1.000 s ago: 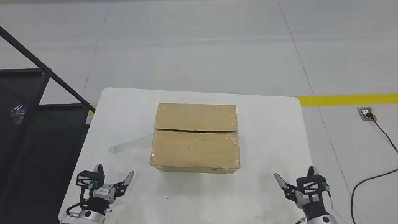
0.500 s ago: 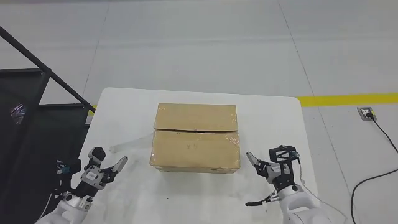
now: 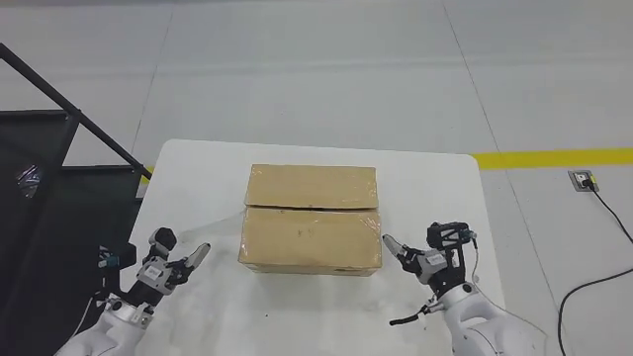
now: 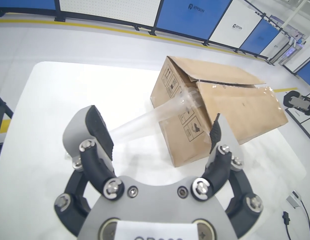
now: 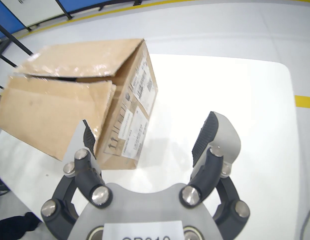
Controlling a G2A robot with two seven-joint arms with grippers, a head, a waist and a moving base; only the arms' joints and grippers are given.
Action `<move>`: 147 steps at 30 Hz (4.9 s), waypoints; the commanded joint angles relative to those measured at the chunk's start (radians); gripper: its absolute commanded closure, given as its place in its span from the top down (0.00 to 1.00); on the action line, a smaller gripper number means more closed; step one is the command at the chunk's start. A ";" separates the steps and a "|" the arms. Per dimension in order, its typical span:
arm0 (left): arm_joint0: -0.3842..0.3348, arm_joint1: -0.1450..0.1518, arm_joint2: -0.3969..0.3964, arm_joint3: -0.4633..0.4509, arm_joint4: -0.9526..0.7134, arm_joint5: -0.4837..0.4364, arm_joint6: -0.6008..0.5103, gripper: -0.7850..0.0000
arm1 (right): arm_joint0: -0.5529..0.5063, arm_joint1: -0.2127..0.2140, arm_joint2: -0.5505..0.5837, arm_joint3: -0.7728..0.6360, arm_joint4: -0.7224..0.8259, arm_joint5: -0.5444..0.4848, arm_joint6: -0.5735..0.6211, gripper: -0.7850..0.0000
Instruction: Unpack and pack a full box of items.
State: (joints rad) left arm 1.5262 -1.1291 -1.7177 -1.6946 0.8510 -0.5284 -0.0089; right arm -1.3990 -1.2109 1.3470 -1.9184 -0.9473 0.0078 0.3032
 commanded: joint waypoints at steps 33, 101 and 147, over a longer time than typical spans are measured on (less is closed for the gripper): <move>-0.151 0.007 0.091 0.090 -0.243 -0.092 -0.152 1.00 | 0.411 0.023 0.028 0.478 1.122 -0.584 0.709 1.00; -0.126 0.112 0.248 0.023 -0.553 -0.428 -0.659 1.00 | 0.543 0.070 -0.208 0.554 1.284 -0.105 0.485 1.00; -0.100 0.135 0.253 -0.005 -0.476 -0.367 -0.446 1.00 | 1.127 -0.205 -0.532 1.273 1.243 -0.389 0.315 1.00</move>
State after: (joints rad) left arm 1.4148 -0.9961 -1.4414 -1.6931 0.3796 -0.8947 -0.4785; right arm -0.2675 -1.4226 0.8067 -0.6274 0.2929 -0.3677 0.5405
